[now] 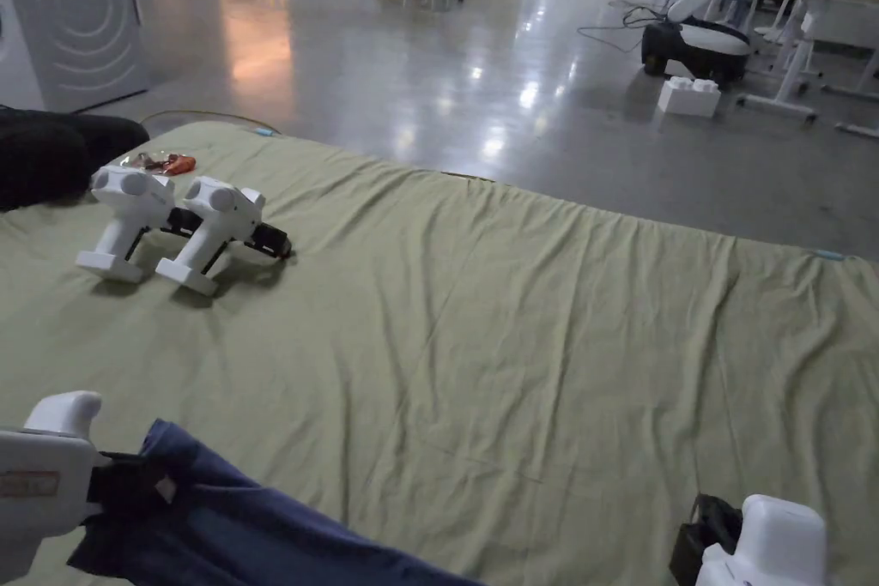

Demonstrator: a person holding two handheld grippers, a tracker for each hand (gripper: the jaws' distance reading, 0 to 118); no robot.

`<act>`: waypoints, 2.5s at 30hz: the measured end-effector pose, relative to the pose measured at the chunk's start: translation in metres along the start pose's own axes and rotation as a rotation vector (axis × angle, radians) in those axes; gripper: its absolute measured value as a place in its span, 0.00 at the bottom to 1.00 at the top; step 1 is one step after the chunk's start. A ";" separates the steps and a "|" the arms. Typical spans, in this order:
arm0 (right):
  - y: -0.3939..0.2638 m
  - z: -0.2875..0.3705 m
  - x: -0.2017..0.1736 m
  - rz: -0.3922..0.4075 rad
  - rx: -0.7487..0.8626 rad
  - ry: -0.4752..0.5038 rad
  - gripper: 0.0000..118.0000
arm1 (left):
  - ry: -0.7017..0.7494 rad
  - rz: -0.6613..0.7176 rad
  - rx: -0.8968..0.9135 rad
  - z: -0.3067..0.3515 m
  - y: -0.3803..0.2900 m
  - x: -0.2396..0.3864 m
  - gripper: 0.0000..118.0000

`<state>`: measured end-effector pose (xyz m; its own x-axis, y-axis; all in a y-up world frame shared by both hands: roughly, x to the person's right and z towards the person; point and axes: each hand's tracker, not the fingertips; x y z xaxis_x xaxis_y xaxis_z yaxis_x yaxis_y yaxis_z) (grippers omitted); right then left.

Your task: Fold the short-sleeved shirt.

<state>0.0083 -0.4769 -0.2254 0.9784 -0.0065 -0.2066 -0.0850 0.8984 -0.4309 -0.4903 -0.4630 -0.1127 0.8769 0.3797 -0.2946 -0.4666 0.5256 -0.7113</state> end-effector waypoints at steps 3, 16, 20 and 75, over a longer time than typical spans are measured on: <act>-0.001 0.000 0.000 -0.003 0.006 0.006 0.06 | -0.009 -0.012 0.001 0.004 -0.007 0.028 0.09; -0.009 0.009 0.018 -0.027 0.016 -0.011 0.06 | -0.275 -0.061 -0.169 -0.067 -0.048 0.157 0.09; -0.016 0.011 0.027 -0.040 0.005 -0.028 0.06 | -0.229 -0.080 -0.274 -0.120 -0.070 0.183 0.09; -0.039 0.016 0.040 -0.071 -0.086 -0.033 0.06 | -0.222 -0.153 -0.122 -0.101 -0.091 0.144 0.57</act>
<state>0.0534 -0.5053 -0.2024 0.9881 -0.0525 -0.1444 -0.0302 0.8551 -0.5176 -0.3104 -0.5328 -0.1549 0.8829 0.4677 -0.0408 -0.3018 0.4989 -0.8124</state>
